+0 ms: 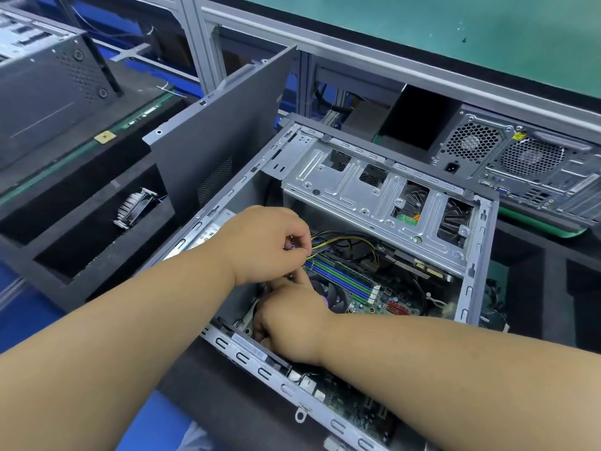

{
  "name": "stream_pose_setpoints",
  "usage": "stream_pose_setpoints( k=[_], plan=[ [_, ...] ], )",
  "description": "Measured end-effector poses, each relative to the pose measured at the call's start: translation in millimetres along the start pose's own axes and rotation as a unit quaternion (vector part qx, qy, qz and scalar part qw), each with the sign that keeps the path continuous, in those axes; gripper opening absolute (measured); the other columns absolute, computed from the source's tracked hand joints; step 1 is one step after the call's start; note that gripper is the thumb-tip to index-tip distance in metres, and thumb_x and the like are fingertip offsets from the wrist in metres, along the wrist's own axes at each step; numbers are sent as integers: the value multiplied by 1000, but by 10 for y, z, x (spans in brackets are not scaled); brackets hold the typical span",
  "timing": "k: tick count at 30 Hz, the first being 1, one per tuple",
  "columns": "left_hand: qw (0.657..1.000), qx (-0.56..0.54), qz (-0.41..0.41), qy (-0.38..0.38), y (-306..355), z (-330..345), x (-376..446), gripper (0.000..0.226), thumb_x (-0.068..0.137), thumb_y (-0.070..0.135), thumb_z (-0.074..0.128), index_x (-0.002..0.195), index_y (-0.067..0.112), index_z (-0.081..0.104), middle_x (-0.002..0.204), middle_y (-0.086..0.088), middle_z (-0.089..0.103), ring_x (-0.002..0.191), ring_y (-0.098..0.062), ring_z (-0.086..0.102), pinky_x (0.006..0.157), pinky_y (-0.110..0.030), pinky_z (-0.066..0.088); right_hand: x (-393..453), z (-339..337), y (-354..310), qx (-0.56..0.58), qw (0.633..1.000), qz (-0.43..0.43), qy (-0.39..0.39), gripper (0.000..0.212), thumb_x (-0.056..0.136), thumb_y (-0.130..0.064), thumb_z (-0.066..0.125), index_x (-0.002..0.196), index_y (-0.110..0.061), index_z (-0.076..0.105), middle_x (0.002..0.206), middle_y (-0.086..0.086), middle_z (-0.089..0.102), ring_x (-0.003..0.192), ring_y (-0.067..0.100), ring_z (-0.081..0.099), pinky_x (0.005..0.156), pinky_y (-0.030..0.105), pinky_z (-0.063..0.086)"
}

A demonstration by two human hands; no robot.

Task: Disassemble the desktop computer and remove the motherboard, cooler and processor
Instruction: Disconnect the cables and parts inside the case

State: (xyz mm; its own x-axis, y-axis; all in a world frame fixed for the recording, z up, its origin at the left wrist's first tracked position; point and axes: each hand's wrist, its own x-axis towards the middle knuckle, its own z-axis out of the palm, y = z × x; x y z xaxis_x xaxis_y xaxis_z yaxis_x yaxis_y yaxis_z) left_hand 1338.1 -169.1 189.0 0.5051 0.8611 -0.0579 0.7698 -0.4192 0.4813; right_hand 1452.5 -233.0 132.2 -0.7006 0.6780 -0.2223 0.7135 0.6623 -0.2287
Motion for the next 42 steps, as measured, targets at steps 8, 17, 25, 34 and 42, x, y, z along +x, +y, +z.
stream_pose_setpoints(
  k=[8, 17, 25, 34, 42],
  plan=[
    [1000, -16, -1, 3, -18, 0, -7, 11, 77, 29, 60, 79, 34, 70, 84, 15, 59, 80, -5, 60, 74, -26, 48, 1, 40, -54, -64, 997, -24, -20, 13, 84, -17, 56, 84, -16, 70, 81, -3, 61, 119, 23, 31, 113, 55, 11],
    [1000, -12, -12, 9, -48, 17, 8, 15, 73, 29, 57, 79, 36, 68, 82, 18, 57, 79, -4, 59, 65, -20, 42, -53, -75, 39, -41, 996, -74, -9, 11, 84, -16, 59, 88, -17, 69, 89, -9, 62, 125, 20, 31, 114, 58, 6],
    [999, -25, -22, 3, -37, 1, 10, 20, 69, 36, 49, 76, 37, 68, 82, 18, 57, 77, -4, 59, 69, -25, 48, -113, -154, 84, -91, 988, -106, -66, 16, 88, -24, 59, 99, -25, 70, 101, -10, 63, 126, 19, 28, 115, 56, 9],
    [996, -79, -33, 19, -10, -20, -1, 19, 69, 30, 51, 74, 35, 69, 82, 17, 59, 78, -3, 60, 74, -32, 52, -295, -383, 169, 13, 988, -135, -69, 28, 79, -19, 69, 105, -25, 76, 128, -9, 63, 142, 15, 28, 115, 37, 11],
    [985, -152, -28, 74, -30, -19, -15, 27, 73, 12, 55, 69, 35, 68, 85, 11, 62, 77, -7, 59, 76, -33, 52, -572, -627, 390, 148, 975, 145, 83, 23, 86, -24, 61, 103, -34, 74, 100, -16, 64, 96, 7, 57, 88, 29, 46]
  ],
)
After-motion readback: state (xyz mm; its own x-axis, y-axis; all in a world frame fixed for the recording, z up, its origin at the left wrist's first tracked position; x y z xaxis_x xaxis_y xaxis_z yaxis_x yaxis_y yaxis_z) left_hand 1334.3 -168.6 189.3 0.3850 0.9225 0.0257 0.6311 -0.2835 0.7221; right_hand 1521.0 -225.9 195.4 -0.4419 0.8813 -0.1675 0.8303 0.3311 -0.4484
